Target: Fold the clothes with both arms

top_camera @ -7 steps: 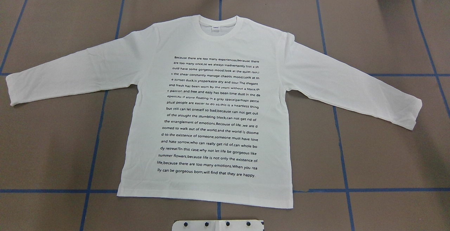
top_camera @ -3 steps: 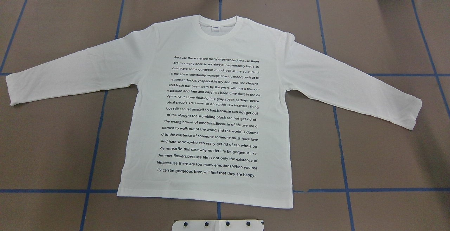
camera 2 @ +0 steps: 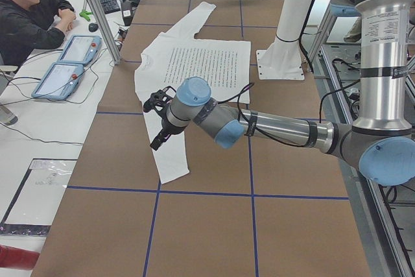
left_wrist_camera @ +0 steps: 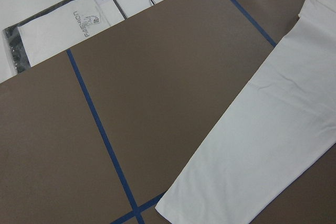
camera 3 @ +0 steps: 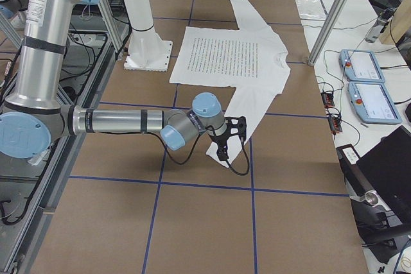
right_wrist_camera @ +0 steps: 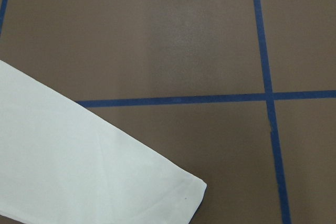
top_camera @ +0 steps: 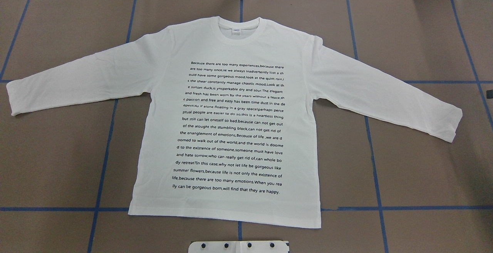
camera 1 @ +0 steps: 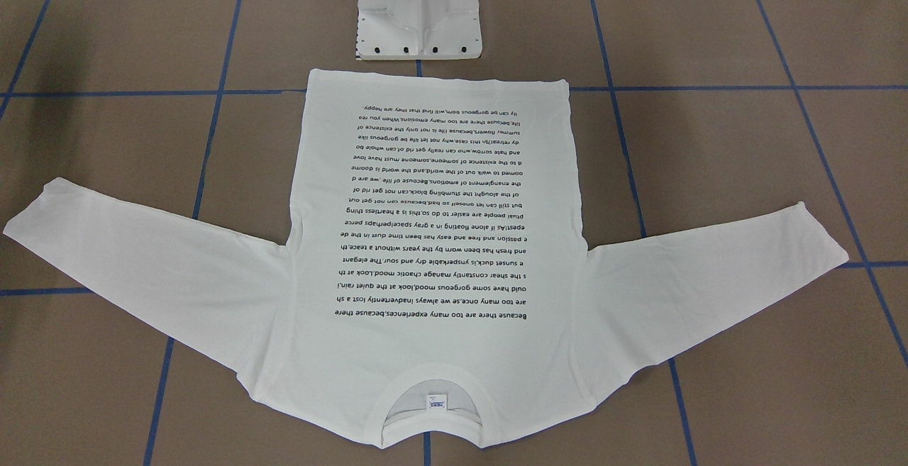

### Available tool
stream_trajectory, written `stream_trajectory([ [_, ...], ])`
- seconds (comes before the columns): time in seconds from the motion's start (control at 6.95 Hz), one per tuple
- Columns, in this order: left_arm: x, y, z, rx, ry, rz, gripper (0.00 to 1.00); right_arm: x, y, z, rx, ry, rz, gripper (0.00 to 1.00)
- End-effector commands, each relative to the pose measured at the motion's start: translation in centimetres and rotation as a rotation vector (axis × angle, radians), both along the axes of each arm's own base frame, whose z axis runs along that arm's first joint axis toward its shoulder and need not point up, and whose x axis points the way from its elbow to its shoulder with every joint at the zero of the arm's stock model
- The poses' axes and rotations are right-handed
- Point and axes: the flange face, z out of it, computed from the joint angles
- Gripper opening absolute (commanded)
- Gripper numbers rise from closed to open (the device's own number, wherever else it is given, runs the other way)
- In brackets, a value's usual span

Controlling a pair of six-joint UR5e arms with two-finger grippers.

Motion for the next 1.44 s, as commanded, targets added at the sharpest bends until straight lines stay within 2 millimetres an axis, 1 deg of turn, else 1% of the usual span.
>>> stream_trajectory([
  [0.0, 0.0, 0.1, 0.2, -0.003, 0.0, 0.0, 1.0, -8.8, 3.2, 4.3, -0.004, -0.01, 0.086, 0.93],
  [0.14, 0.0, 0.3, 0.2, -0.005, 0.0, 0.0, 1.0, -10.6, 4.3, 6.1, 0.004, -0.036, 0.123, 0.87],
  [0.29, 0.0, 0.3, 0.3, -0.007, 0.0, 0.0, 1.0, -11.6, 4.9, 7.0, 0.001, -0.029, 0.125, 0.78],
  [0.43, 0.0, 0.3, 0.3, -0.007, 0.0, 0.0, 1.0, -11.8, 5.0, 7.1, 0.007, -0.022, 0.126, 0.72],
  [0.58, 0.0, 0.3, 0.4, -0.008, 0.0, 0.0, 1.0, -11.5, 5.4, 7.5, 0.001, -0.016, 0.126, 0.67],
  [0.72, 0.0, 0.3, 0.4, -0.008, 0.0, 0.0, 1.0, -11.4, 5.4, 7.5, 0.002, -0.013, 0.125, 0.58],
  [0.86, 0.0, 0.3, 0.4, -0.008, 0.0, 0.0, 1.0, -11.4, 5.4, 7.5, 0.002, -0.013, 0.124, 0.38],
  [1.01, 0.0, 0.3, 0.5, -0.011, 0.0, 0.0, 1.0, -11.5, 5.4, 7.5, 0.003, -0.013, 0.122, 0.0],
  [1.29, 0.0, 0.3, 0.5, -0.011, 0.0, 0.0, 1.0, -11.6, 5.2, 7.1, 0.012, -0.012, 0.115, 0.0],
])
